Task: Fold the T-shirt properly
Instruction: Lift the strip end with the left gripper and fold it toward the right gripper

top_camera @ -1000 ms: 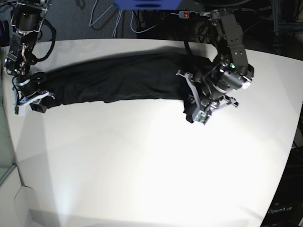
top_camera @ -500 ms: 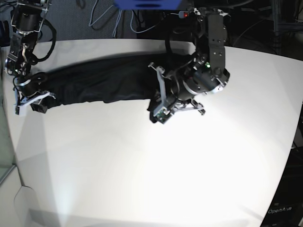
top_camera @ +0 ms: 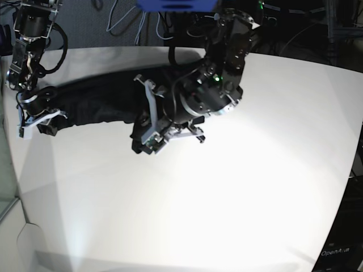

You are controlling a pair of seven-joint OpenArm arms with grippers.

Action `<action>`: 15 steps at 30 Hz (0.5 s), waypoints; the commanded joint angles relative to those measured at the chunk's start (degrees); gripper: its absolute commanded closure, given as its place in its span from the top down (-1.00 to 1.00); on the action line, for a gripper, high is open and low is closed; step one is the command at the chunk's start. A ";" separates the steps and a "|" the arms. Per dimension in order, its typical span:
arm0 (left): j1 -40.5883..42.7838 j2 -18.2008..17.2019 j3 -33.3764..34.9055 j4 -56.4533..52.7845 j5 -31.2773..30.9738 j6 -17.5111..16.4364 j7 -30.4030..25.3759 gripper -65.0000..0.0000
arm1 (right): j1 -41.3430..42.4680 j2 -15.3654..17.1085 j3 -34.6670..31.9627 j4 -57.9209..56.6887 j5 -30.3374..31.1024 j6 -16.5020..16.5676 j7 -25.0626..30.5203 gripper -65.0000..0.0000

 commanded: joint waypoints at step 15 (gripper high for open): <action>-0.83 0.57 4.30 -5.70 -0.90 3.68 -3.25 -1.00 | -1.67 -1.05 -1.18 -1.39 -4.27 0.20 -10.53 -0.72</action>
